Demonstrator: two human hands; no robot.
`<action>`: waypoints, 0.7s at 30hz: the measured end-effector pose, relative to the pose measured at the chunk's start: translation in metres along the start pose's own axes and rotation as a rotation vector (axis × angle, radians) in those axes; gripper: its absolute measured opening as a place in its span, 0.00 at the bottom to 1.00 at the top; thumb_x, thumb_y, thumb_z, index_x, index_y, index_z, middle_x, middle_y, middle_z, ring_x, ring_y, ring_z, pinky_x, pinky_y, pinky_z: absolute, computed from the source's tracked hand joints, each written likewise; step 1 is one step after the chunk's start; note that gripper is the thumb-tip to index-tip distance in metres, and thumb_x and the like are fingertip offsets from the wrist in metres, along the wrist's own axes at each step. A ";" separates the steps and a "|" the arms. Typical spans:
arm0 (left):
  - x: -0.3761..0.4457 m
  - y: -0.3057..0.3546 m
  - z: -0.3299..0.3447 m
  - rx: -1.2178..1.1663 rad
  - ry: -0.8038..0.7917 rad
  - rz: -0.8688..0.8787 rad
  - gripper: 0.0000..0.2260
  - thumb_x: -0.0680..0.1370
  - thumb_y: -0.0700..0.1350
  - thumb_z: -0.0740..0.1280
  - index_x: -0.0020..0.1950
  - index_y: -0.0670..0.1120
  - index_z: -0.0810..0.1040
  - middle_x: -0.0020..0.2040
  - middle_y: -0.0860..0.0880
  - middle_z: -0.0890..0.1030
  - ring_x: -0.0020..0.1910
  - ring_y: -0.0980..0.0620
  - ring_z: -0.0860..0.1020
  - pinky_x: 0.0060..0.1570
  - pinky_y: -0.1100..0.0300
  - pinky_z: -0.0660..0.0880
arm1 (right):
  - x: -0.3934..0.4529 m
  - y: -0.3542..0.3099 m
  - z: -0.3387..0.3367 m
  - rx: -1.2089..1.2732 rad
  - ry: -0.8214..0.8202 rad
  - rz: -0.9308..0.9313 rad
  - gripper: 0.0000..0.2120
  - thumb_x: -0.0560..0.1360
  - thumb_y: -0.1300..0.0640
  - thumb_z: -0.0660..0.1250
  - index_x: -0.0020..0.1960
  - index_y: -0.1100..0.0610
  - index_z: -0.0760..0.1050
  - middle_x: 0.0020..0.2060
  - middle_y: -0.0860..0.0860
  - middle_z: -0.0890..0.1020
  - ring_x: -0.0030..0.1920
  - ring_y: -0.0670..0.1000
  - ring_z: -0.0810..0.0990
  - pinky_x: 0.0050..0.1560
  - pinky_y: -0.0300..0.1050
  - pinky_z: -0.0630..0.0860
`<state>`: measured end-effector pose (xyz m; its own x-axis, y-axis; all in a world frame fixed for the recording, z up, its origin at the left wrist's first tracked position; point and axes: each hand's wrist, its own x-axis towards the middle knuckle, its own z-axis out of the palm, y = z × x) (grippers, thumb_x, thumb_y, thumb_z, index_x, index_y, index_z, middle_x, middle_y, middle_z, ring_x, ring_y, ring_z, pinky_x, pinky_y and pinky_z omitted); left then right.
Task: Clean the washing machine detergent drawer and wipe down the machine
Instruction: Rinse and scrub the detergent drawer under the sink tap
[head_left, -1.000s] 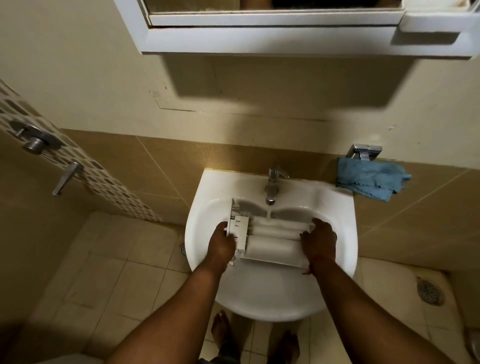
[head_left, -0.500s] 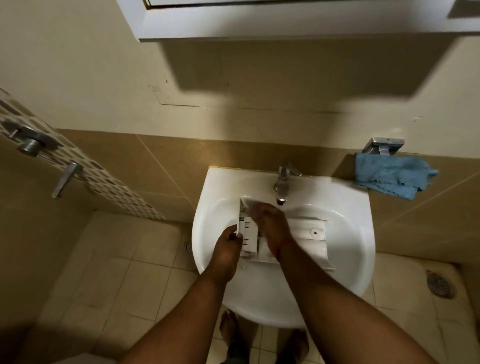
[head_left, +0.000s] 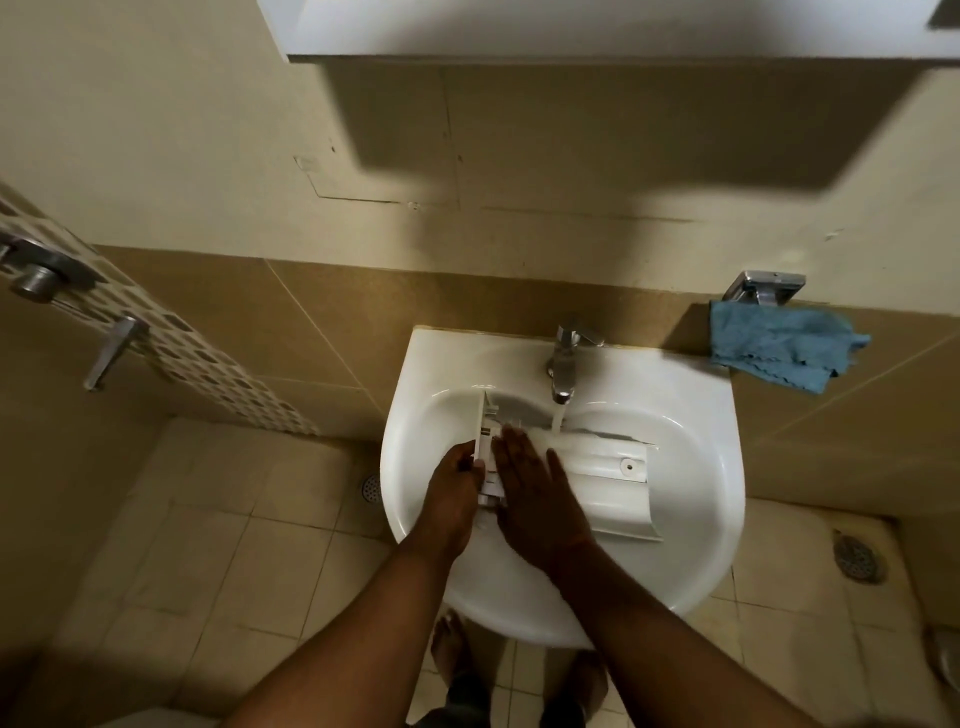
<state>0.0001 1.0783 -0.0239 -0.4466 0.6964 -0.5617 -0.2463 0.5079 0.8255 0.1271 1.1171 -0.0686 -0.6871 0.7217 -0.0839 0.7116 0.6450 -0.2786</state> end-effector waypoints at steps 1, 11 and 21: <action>0.001 0.000 -0.002 -0.017 0.007 0.001 0.12 0.83 0.37 0.57 0.63 0.46 0.75 0.53 0.48 0.82 0.50 0.51 0.81 0.39 0.64 0.78 | -0.001 0.015 -0.004 0.015 -0.032 0.027 0.42 0.74 0.41 0.62 0.80 0.57 0.48 0.79 0.56 0.49 0.78 0.56 0.50 0.76 0.56 0.52; -0.001 -0.001 0.000 -0.027 0.067 0.028 0.13 0.83 0.38 0.57 0.65 0.46 0.73 0.58 0.45 0.80 0.52 0.50 0.80 0.36 0.65 0.78 | 0.018 0.016 -0.035 0.089 -0.142 -0.023 0.31 0.78 0.42 0.56 0.78 0.52 0.56 0.75 0.53 0.62 0.75 0.55 0.61 0.73 0.54 0.60; 0.001 -0.003 0.002 0.000 0.142 0.059 0.13 0.83 0.38 0.58 0.67 0.45 0.72 0.58 0.44 0.79 0.51 0.49 0.80 0.39 0.61 0.78 | -0.005 0.085 -0.034 -0.051 -0.086 0.526 0.36 0.76 0.35 0.44 0.73 0.57 0.64 0.66 0.68 0.71 0.72 0.67 0.63 0.69 0.58 0.65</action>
<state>0.0020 1.0781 -0.0274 -0.5779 0.6463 -0.4983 -0.2161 0.4676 0.8571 0.1957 1.1766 -0.0593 -0.2438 0.9291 -0.2781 0.9678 0.2148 -0.1309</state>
